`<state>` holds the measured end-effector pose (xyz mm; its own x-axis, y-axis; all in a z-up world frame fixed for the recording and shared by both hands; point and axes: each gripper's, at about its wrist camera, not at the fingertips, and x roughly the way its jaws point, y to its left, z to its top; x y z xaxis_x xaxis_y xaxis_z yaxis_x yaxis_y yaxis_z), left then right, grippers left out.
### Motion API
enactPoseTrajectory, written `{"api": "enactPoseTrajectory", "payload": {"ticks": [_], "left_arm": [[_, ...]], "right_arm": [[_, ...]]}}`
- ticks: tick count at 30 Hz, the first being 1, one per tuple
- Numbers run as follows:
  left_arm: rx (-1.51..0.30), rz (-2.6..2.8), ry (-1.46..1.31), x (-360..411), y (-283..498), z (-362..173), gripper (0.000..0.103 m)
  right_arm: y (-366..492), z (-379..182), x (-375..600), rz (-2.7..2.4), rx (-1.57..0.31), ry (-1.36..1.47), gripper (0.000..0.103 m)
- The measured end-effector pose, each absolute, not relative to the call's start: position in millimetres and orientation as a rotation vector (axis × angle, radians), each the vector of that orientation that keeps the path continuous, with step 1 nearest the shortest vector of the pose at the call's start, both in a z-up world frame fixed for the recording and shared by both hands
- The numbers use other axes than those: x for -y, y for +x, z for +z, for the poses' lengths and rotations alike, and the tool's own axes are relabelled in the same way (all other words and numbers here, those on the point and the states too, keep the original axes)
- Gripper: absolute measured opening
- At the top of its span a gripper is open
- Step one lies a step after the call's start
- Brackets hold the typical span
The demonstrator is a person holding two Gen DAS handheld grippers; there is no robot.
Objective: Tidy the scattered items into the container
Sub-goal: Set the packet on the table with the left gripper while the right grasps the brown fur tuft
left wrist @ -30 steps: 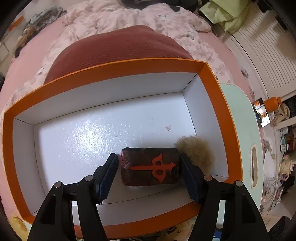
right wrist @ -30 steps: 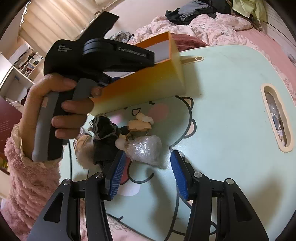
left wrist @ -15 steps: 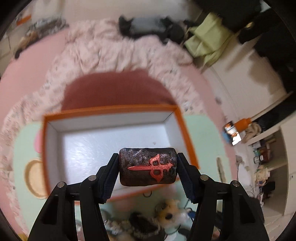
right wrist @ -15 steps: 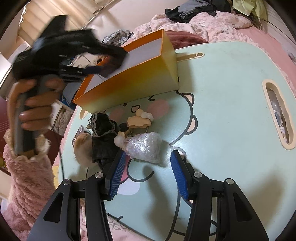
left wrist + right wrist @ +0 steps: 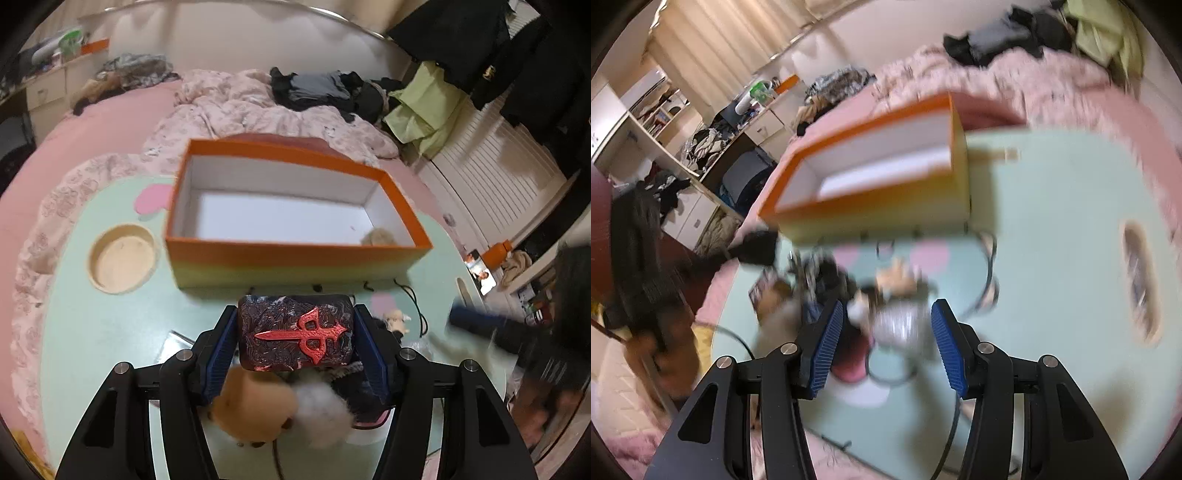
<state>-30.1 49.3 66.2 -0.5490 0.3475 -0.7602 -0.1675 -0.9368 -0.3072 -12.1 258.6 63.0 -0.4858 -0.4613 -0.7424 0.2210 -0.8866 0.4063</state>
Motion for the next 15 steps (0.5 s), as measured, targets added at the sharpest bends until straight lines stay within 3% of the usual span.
{"api": "enactPoseTrajectory", "payload": {"ticks": [3, 7, 8, 11, 15], "left_arm": [[0.284, 2.515, -1.324, -57.9, -30.3, 52.6, 0.061], [0.252, 2.532, -1.294, -64.1, -23.1, 47.1, 0.061], [0.251, 2.534, -1.289, -63.9, -22.4, 47.1, 0.061], [0.250, 2.563, -1.254, -62.7, -19.4, 45.2, 0.062], [0.238, 2.617, -1.181, -57.4, -9.6, 43.3, 0.063]], "right_arm": [[-36.5, 95.0, -244.3, -2.459, 0.165, 1.286, 0.051], [-84.9, 109.3, -215.5, -2.425, -0.131, 1.435, 0.022], [-100.3, 106.7, -207.9, -2.414, -0.210, 1.498, 0.019], [-135.0, 89.7, -195.5, -2.354, -0.376, 1.665, 0.017], [-166.2, 60.2, -197.7, -2.240, -0.397, 1.900, 0.017]]}}
